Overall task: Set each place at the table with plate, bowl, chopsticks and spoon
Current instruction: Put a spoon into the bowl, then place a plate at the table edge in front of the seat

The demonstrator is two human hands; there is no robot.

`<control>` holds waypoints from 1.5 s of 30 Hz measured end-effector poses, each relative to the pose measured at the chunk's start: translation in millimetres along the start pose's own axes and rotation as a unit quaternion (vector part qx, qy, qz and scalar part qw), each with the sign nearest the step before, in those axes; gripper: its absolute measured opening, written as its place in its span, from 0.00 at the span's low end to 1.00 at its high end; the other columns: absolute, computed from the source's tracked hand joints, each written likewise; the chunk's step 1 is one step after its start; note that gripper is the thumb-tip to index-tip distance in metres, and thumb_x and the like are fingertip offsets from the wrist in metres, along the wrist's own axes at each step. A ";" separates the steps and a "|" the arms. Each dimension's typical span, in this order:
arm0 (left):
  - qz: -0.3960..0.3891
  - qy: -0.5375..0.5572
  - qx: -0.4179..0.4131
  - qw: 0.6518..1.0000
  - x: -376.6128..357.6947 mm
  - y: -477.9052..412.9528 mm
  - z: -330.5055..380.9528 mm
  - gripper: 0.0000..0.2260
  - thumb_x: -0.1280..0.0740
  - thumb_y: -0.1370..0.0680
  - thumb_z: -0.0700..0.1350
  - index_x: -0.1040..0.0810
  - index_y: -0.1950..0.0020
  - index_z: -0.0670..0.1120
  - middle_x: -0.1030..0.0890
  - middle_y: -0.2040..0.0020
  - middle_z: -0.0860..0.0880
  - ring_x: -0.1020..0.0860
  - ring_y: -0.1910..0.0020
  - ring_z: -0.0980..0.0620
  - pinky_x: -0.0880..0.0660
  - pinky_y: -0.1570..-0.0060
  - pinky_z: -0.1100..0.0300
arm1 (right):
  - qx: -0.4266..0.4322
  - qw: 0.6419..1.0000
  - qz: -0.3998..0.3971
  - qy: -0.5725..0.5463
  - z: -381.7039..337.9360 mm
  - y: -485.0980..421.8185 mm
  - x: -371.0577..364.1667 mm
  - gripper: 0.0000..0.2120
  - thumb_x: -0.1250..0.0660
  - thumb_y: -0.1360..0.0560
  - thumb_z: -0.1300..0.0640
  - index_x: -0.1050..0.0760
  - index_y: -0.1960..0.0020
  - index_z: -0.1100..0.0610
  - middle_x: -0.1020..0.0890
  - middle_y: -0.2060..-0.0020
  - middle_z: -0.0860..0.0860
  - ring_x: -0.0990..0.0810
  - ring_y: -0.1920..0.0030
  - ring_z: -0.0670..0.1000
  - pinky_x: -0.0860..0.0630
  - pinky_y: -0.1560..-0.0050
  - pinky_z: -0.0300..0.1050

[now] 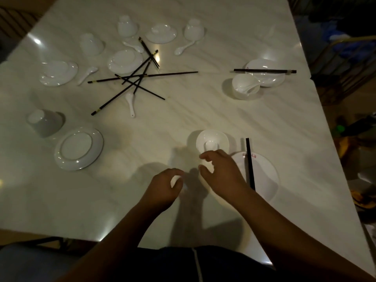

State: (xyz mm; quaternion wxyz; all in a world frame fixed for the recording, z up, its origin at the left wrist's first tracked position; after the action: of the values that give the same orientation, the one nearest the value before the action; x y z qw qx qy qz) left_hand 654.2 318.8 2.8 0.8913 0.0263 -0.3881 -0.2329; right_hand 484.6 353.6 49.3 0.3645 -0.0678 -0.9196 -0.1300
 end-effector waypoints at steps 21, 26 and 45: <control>-0.041 -0.021 0.064 0.997 275.5 -54.7 -280.9 0.11 0.34 0.23 0.44 0.22 0.42 0.45 0.21 0.41 0.46 0.23 0.43 0.48 0.32 0.45 0.63 | -0.136 0.987 -0.075 -0.031 -204.5 -134.5 -295.1 0.19 0.33 0.25 0.53 0.28 0.34 0.54 0.23 0.41 0.54 0.23 0.48 0.50 0.33 0.49 0.36; -0.066 -0.007 0.137 0.988 293.4 -85.3 -324.7 0.17 0.34 0.25 0.47 0.27 0.36 0.47 0.25 0.39 0.43 0.24 0.41 0.43 0.28 0.40 0.52 | -0.180 0.982 -0.053 -0.037 -227.6 -154.6 -322.9 0.28 0.35 0.25 0.57 0.38 0.26 0.55 0.36 0.30 0.55 0.28 0.36 0.53 0.34 0.34 0.43; -0.028 0.334 0.359 0.871 300.8 -100.2 -333.2 0.16 0.38 0.20 0.42 0.28 0.34 0.39 0.26 0.35 0.35 0.26 0.37 0.37 0.28 0.39 0.46 | -0.190 0.976 -0.096 -0.040 -223.4 -153.6 -338.1 0.27 0.37 0.27 0.49 0.35 0.29 0.54 0.30 0.32 0.53 0.29 0.36 0.55 0.31 0.33 0.54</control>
State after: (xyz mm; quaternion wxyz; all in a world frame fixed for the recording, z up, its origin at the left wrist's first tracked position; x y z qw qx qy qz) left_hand 1026.8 54.0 -47.9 0.8901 0.4316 -0.1232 -0.0792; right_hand 841.8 132.0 -55.9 0.2934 -0.0519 -0.8944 -0.3336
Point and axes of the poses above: each hand's wrist, its own y-axis away from the middle knuckle, its own x-axis out of the back of the hand, z = x × y, the point moved 5 cm from there along -y, towards the middle knuckle
